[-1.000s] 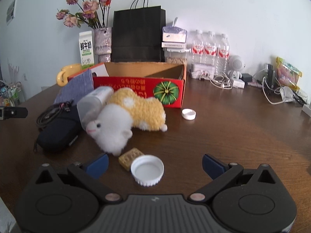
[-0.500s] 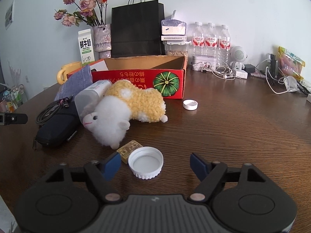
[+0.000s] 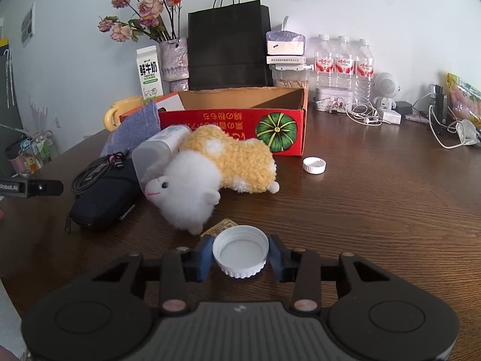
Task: Organize objects
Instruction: 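Grasp a white bottle cap with the right tool while the left tool approaches the black cable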
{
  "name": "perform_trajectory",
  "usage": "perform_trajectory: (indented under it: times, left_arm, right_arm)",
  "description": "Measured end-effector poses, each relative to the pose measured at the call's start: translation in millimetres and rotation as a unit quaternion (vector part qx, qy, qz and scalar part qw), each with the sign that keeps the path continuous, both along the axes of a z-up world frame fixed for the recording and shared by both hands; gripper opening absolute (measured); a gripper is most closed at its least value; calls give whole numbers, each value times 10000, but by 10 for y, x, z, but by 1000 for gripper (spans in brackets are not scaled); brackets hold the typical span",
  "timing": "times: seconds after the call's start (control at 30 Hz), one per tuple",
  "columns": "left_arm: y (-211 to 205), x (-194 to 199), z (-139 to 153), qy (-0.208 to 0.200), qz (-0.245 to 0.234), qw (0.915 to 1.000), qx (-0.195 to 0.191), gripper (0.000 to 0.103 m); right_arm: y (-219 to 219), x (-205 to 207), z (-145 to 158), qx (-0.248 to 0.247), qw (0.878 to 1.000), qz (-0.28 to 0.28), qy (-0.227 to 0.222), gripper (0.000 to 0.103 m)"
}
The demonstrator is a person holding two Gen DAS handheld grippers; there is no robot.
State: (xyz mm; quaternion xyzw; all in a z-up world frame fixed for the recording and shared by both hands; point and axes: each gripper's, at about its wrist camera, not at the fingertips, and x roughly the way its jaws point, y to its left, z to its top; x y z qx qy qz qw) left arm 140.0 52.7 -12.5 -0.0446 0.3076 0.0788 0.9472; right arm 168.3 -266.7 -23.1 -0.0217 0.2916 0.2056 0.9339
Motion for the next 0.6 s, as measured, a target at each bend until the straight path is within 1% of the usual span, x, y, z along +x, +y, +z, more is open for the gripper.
perform_trajectory:
  times: [0.17, 0.37, 0.47, 0.6]
  left_arm:
    - [-8, 116, -38, 108, -132, 9998, 99, 103]
    - [-33, 289, -68, 226, -348, 9987, 292, 103]
    - [-35, 398, -84, 312, -585, 9971, 375, 103]
    - [-32, 551, -132, 502, -1006, 9921, 566, 103]
  right_arm:
    - [-26, 10, 62, 46, 9999, -92, -132, 39]
    - [-9, 77, 69, 82, 9997, -158, -157, 39]
    - [20, 108, 71, 103, 9997, -158, -168, 39]
    - [56, 143, 81, 111, 9997, -158, -180, 39]
